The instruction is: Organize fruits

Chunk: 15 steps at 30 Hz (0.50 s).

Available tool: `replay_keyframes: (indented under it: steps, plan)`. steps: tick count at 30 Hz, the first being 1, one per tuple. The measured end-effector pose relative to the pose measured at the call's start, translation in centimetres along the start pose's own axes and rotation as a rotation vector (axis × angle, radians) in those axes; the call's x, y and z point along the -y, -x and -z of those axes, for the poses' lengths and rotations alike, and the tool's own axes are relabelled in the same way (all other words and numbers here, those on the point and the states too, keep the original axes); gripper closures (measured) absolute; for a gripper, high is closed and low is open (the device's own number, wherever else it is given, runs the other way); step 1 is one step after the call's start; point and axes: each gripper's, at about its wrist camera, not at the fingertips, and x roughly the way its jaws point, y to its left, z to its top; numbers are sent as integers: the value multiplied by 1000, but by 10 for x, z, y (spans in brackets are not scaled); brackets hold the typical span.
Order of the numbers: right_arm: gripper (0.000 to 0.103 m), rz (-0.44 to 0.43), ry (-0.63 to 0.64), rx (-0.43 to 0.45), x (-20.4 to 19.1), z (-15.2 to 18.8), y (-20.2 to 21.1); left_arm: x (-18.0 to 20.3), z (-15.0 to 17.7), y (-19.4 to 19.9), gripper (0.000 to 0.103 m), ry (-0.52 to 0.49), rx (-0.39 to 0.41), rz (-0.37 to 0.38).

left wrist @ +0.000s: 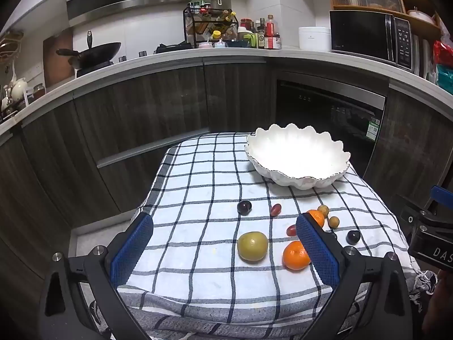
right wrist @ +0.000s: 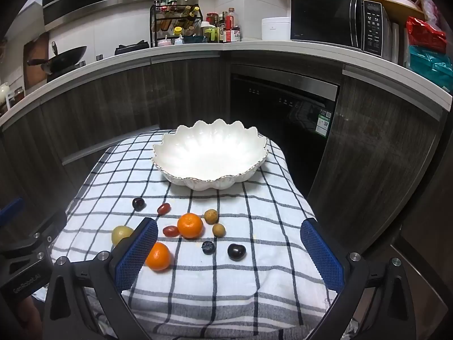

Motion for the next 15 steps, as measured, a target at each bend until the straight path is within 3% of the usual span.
replay_keyframes:
  steps: [15]
  plan:
    - [1,-1,-5,6,0,0,1,5,-11,3,1,2,8,5]
